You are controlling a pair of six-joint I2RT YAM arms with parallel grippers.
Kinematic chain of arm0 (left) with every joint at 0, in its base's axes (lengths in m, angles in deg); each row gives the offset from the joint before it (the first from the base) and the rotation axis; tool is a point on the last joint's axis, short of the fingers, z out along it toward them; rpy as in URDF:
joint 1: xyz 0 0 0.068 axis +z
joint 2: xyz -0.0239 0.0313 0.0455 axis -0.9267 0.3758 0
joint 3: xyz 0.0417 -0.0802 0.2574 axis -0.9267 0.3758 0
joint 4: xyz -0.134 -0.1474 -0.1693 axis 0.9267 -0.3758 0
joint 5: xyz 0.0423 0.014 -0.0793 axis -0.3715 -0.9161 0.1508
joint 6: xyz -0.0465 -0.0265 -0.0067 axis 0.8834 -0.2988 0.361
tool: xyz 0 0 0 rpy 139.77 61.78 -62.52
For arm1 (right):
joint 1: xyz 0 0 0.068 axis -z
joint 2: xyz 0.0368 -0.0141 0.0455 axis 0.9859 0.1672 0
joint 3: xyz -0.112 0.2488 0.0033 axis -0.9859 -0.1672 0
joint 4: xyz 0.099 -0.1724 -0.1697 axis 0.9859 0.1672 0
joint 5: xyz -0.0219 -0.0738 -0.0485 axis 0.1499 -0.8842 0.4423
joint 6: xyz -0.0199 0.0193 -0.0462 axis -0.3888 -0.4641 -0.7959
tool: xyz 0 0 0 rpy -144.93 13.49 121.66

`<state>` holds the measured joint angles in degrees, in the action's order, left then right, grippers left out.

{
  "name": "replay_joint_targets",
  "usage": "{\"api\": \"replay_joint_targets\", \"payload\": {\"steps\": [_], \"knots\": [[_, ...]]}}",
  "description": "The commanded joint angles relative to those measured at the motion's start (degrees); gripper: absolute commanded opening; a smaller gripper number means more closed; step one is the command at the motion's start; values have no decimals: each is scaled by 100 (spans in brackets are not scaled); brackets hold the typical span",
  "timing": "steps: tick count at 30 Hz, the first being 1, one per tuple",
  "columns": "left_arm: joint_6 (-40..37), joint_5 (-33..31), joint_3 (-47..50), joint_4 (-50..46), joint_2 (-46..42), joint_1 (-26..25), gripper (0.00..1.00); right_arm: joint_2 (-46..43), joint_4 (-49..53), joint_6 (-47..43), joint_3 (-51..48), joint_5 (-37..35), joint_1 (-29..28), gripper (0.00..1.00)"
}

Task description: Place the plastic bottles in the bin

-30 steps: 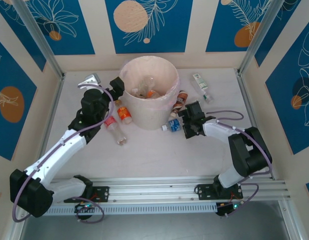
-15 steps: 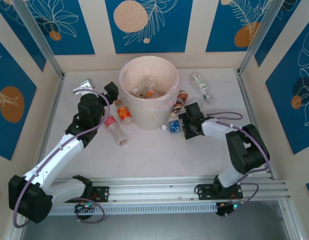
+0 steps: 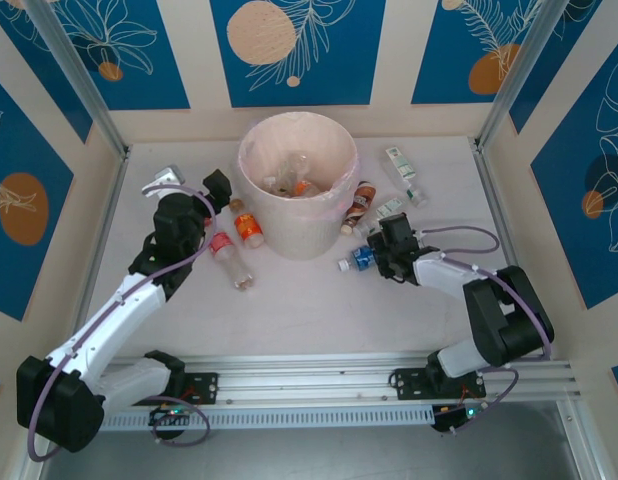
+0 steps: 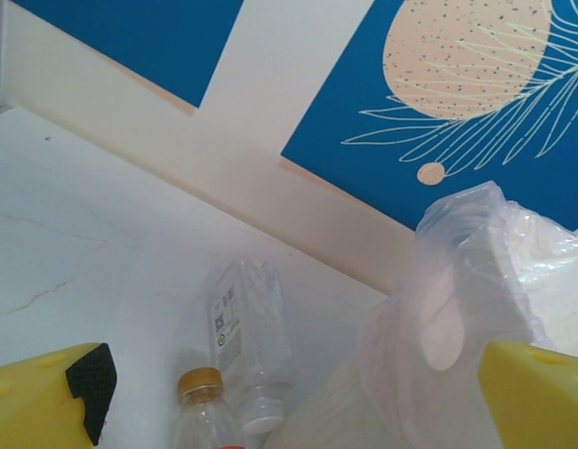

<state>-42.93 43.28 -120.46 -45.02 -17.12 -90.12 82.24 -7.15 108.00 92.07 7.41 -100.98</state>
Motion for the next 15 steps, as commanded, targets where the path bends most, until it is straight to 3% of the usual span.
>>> {"api": "replay_joint_targets", "payload": {"steps": [1, 9, 15], "knots": [[168, -141, 111, 10, -118, 116, 100, -420, -143, -823, 18, -445, 15, 37], [270, -130, 170, 82, -71, 187, 100, -1252, -187, -1902, 34, -638, 88, 31], [235, 15, 216, 183, -36, 207, 100, -1769, -545, -2686, -26, -254, 321, 27]]}}
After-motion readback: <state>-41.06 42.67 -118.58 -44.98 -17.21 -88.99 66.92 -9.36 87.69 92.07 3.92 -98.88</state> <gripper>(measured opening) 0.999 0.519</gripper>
